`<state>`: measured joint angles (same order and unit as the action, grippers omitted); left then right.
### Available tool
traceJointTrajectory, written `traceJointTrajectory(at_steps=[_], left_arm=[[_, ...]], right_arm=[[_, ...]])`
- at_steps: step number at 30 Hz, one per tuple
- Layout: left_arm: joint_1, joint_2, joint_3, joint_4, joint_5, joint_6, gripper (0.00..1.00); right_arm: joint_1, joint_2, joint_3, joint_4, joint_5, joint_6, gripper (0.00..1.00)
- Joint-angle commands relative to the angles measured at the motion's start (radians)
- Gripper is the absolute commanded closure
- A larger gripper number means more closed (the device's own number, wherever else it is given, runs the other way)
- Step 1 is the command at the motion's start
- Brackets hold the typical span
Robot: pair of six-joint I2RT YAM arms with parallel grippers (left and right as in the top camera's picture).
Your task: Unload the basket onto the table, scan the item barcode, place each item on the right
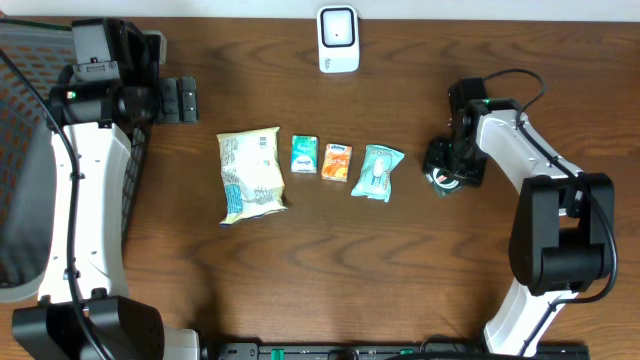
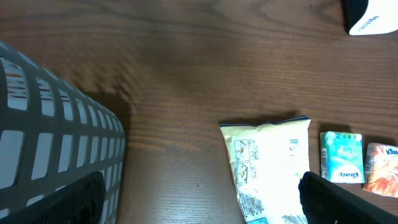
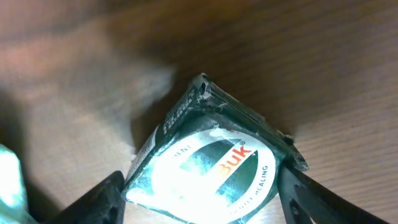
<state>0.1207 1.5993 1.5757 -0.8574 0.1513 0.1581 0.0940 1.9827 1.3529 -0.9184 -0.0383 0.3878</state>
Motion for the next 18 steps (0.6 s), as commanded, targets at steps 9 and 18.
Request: traceJointTrajectory(at_steps=[9,18], left_arm=[[-0.002,0.002,0.012,-0.002,-0.005,0.014,0.02],[-0.002,0.002,0.012,-0.002,-0.005,0.014,0.02]], right_arm=[[0.006,0.039,-0.025,0.154,-0.024,-0.671,0.18],[0.019,0.039,-0.024,0.296,-0.146,-0.672,0.20]])
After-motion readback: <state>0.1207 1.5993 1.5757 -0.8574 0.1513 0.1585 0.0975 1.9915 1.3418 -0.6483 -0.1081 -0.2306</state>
